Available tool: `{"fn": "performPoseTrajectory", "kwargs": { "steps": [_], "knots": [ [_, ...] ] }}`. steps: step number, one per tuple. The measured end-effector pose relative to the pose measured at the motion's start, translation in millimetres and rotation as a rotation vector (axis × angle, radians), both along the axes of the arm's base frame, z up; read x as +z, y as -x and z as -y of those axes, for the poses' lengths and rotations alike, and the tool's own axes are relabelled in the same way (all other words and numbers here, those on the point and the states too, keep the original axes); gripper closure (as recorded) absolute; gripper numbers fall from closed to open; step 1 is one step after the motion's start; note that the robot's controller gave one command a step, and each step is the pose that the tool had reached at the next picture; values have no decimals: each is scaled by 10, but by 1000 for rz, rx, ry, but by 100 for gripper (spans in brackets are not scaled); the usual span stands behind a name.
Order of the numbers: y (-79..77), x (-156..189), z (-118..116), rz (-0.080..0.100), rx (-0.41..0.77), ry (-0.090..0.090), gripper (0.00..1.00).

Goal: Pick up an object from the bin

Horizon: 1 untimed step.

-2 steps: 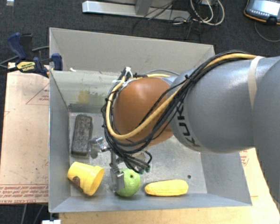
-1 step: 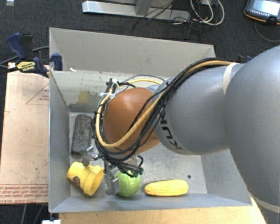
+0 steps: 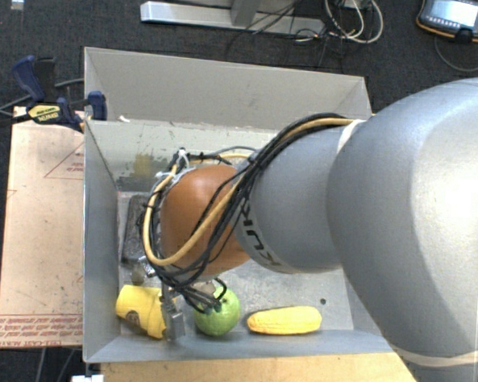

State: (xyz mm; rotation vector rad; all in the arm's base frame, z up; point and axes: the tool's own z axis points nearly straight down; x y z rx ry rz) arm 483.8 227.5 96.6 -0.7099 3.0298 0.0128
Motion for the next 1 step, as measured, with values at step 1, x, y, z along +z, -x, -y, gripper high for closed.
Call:
{"fn": "performPoseTrajectory", "kwargs": {
  "steps": [1],
  "knots": [
    [-148,-177,-39,6,251,10,100]
  ]
}}
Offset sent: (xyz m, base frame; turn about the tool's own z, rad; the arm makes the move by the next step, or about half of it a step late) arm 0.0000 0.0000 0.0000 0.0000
